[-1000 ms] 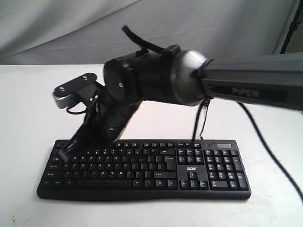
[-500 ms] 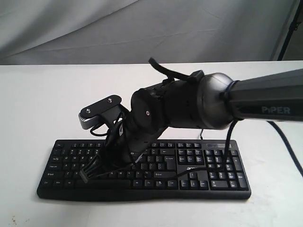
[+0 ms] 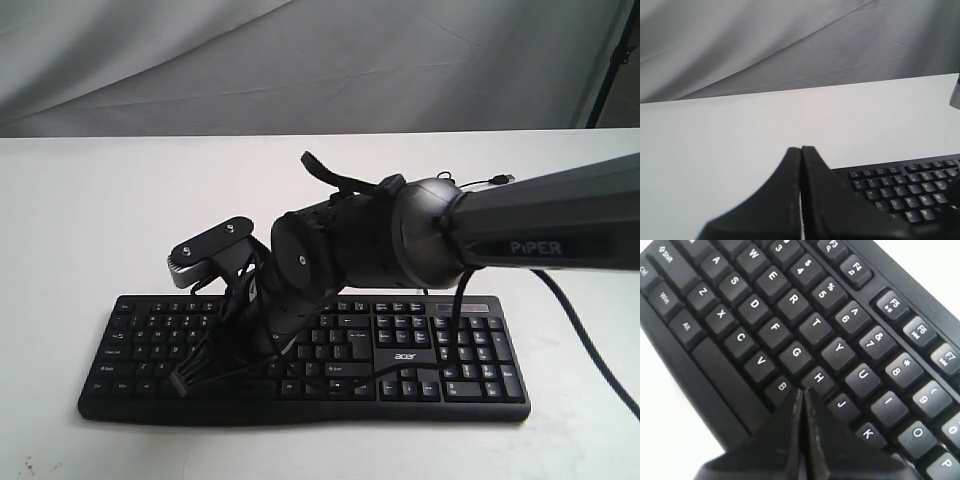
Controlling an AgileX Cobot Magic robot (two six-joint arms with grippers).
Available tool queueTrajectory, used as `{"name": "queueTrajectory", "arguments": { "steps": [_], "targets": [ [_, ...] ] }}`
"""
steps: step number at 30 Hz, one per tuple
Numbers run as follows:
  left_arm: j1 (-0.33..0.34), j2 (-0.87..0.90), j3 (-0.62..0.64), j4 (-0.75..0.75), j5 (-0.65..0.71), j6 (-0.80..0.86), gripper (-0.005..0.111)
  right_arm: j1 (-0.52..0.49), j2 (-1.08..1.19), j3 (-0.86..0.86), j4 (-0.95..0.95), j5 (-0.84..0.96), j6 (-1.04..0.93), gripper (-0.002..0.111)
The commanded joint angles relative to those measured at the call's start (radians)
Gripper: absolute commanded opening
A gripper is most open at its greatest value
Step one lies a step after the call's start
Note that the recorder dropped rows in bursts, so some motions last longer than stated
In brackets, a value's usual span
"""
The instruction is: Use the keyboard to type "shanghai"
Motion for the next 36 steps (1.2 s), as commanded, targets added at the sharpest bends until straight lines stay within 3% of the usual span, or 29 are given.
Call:
{"name": "queueTrajectory", "arguments": {
  "steps": [1, 29, 36],
  "targets": [
    [-0.004, -0.003, 0.004, 0.005, -0.006, -0.003, 0.0, 0.004, -0.002, 0.004, -0.003, -0.014, -0.012, 0.0],
    [-0.004, -0.003, 0.004, 0.005, -0.006, -0.003, 0.0, 0.013, -0.019, 0.002, -0.01, -0.029, -0.012, 0.0],
    [-0.004, -0.003, 0.004, 0.005, -0.006, -0.003, 0.0, 0.013, 0.016, -0.128, -0.019, 0.044, -0.015, 0.0]
  ]
}}
